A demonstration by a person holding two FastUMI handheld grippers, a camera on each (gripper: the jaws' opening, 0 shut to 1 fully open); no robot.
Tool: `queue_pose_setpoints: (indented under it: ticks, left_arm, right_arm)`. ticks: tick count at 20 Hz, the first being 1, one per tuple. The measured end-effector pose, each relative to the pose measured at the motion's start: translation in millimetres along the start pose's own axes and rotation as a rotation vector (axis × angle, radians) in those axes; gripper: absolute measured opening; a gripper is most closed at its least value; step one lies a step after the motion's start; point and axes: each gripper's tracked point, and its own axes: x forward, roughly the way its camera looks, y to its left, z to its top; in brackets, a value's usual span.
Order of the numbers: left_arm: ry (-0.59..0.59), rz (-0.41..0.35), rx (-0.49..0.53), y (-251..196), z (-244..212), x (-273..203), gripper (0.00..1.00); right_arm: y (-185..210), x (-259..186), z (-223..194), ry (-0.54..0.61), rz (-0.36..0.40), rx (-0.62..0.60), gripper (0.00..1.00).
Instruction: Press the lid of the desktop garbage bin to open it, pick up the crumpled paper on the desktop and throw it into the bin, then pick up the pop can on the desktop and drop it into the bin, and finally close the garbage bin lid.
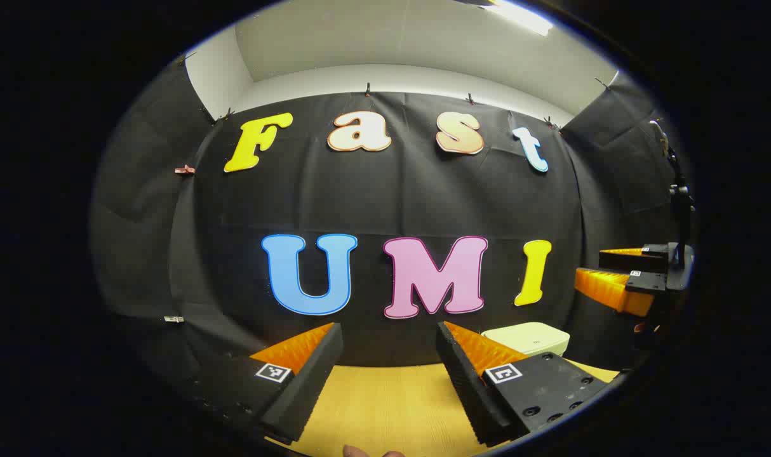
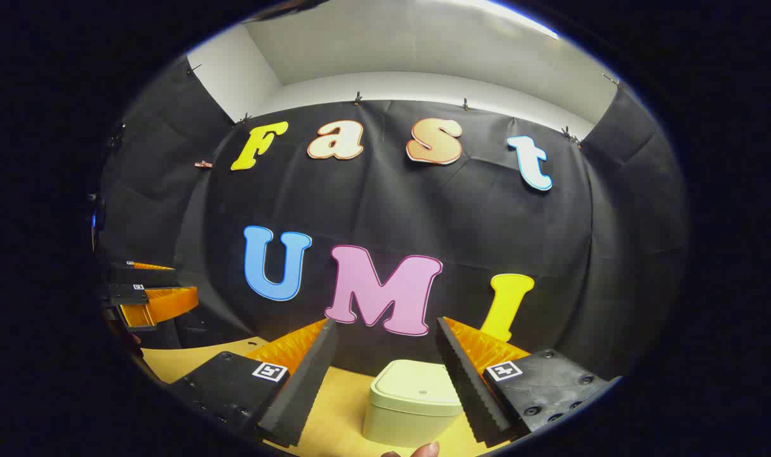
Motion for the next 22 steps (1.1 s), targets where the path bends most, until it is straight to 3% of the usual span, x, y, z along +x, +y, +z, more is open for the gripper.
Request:
queue_pose_setpoints:
  ticks: [8,22]
  left_arm:
    - [0.026,0.055,0.007,21.0,-7.6,13.4,0.95]
    - [0.044,0.037,-0.006,9.9,-18.2,32.8,0.95]
  right_arm:
    - [-28.2,0.5,-20.8,0.045,-0.045,0.008,0.96]
    - [-51.9,16.0,-35.0,0.067,-0.075,-0.007,0.97]
